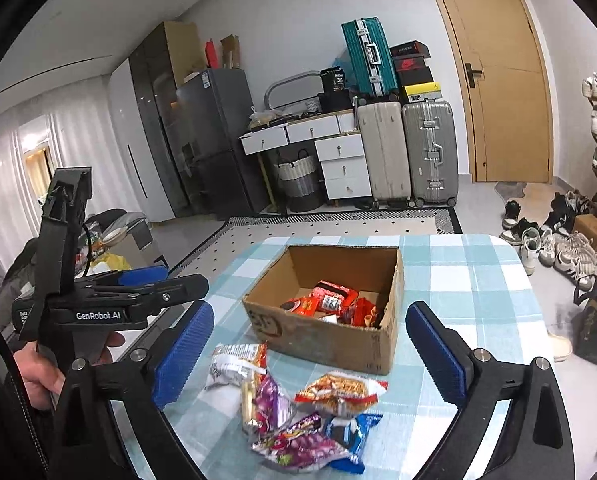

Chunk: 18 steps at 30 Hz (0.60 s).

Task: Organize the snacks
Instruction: 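Withdraw both grippers from the box back toward the snack pile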

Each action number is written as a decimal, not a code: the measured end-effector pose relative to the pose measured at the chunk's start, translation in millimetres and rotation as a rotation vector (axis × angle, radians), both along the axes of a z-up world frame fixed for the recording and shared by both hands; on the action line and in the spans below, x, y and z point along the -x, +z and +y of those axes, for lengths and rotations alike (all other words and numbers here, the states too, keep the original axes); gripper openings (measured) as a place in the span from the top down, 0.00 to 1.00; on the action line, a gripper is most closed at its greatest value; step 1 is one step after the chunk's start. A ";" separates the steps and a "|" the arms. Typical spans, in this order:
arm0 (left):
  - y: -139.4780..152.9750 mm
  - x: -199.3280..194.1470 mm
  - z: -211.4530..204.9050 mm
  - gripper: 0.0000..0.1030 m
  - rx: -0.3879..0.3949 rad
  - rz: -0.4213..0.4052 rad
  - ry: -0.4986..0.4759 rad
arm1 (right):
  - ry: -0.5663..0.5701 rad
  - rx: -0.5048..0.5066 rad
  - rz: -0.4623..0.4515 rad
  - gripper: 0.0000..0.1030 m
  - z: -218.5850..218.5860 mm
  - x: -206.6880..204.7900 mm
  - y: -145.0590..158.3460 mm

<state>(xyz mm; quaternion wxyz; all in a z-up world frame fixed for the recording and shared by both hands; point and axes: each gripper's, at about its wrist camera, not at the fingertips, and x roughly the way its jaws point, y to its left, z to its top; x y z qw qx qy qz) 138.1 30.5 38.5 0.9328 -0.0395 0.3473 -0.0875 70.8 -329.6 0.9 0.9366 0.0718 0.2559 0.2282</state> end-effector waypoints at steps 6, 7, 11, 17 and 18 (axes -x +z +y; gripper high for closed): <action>-6.1 28.6 1.7 0.01 -0.003 -0.006 0.013 | 0.011 0.018 -0.013 0.02 0.2 29.3 -4.4; -8.2 31.3 2.7 0.01 -0.002 -0.006 0.015 | 0.013 0.023 -0.014 0.02 0.7 31.0 -5.6; -19.3 47.4 4.0 0.01 0.010 0.009 0.022 | 0.017 0.028 -0.007 0.02 -0.2 44.3 -15.4; -39.0 63.9 9.0 0.01 0.019 0.024 0.039 | 0.025 0.030 0.022 0.02 2.6 57.1 -33.4; -42.4 64.4 9.4 0.01 0.021 0.027 0.040 | 0.027 0.032 0.026 0.02 3.3 58.9 -36.9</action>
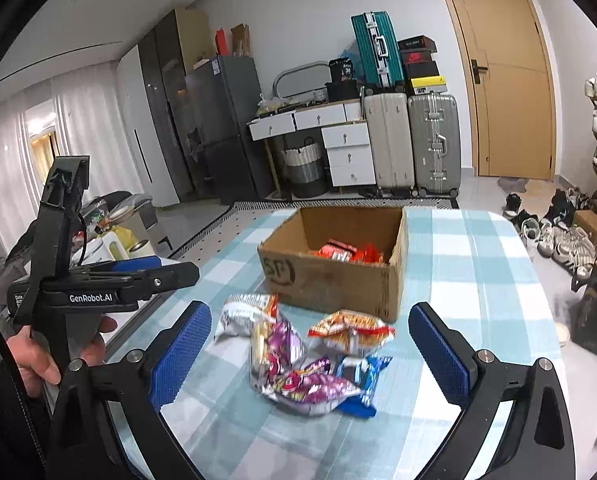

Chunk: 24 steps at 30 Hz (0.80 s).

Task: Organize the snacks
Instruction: 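Withdraw both grippers from the box back toward the snack pile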

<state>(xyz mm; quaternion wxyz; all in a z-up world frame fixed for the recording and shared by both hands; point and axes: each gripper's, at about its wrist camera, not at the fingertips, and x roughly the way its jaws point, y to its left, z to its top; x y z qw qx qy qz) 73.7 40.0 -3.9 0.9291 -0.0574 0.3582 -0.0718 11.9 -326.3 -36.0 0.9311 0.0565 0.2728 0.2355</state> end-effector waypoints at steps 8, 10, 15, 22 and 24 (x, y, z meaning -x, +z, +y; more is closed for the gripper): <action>-32.9 4.9 6.3 0.01 0.012 0.053 0.009 | 0.013 0.005 0.053 0.02 8.6 5.2 -31.0; -40.2 5.4 6.6 0.01 0.018 0.063 0.012 | 0.017 0.013 0.067 0.02 11.7 4.8 -39.6; -61.3 2.7 7.1 0.01 0.015 0.094 0.004 | 0.037 0.020 0.102 0.02 18.7 1.5 -59.1; -81.6 -5.8 11.5 0.01 0.028 0.131 0.003 | 0.065 0.015 0.169 0.02 26.9 -14.2 -92.8; -84.1 -6.4 11.6 0.01 0.026 0.137 -0.002 | 0.072 0.014 0.186 0.02 29.3 -20.5 -99.2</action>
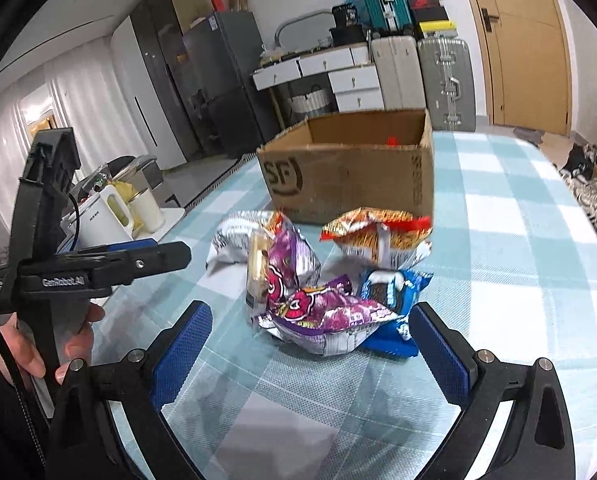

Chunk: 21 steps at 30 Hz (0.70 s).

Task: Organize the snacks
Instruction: 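Withdraw both grippers from the box back toward the snack pile, then lower the right gripper onto the purple candy bag and close it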

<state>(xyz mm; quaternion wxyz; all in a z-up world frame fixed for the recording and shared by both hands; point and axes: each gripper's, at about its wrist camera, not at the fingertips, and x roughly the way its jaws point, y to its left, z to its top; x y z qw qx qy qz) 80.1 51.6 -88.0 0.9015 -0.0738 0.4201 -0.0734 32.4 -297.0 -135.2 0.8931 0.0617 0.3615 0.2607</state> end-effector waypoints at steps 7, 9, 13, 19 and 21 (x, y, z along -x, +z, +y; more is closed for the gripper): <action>-9.2 -9.4 1.0 0.01 0.001 0.022 -0.008 | 0.010 -0.013 0.050 0.02 3.9 -17.0 -22.6; -11.3 -11.8 1.7 0.01 0.005 0.027 -0.011 | 0.011 -0.012 0.058 0.02 4.8 -20.4 -26.7; -18.2 -18.7 4.6 0.01 0.011 0.046 -0.007 | 0.016 0.000 0.069 0.03 8.9 -29.0 -33.9; -29.3 -27.0 11.4 0.01 0.020 0.072 0.006 | 0.034 0.029 0.076 0.14 19.8 -38.5 -41.1; -32.8 -28.9 13.9 0.01 0.025 0.082 0.009 | 0.045 0.036 0.067 0.21 23.4 -39.5 -41.0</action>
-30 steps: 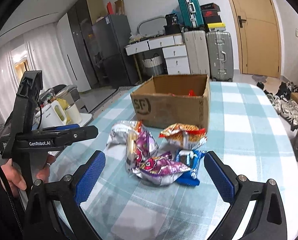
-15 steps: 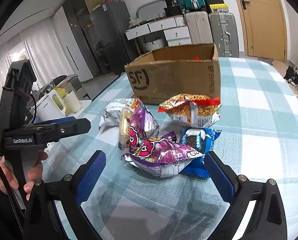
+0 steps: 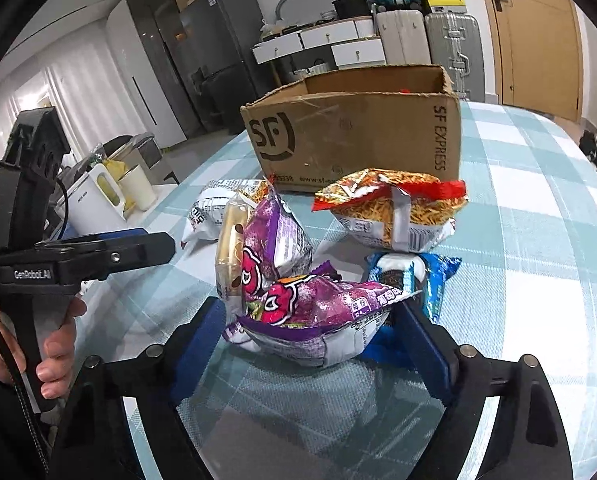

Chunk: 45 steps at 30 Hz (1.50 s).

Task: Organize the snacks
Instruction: 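Lower the right gripper onto the purple candy bag and close it, then close the left gripper on the cracker pack while the right gripper holds the purple bag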

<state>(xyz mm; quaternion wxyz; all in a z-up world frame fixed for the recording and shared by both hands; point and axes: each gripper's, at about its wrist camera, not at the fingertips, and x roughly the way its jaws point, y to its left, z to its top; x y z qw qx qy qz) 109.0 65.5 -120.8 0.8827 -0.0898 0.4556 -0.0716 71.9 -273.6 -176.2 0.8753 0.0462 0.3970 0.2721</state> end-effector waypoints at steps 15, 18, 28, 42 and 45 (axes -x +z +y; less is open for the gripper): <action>-14.3 1.2 12.1 0.01 0.020 0.039 0.022 | 0.022 -0.009 0.000 0.50 6.7 0.0 -5.9; -13.8 2.7 12.1 0.01 0.023 0.043 0.022 | 0.011 -0.035 0.009 0.50 0.9 1.5 -5.3; -7.6 6.5 -1.8 0.01 0.033 0.046 -0.004 | -0.014 -0.104 0.003 0.50 -12.2 8.4 3.3; -11.2 -4.5 -34.0 0.01 0.035 0.085 -0.050 | -0.039 -0.152 -0.032 0.50 -31.7 22.9 15.2; -13.9 -8.3 -40.5 0.01 0.028 0.091 -0.058 | -0.045 -0.157 -0.032 0.50 -36.5 24.1 15.0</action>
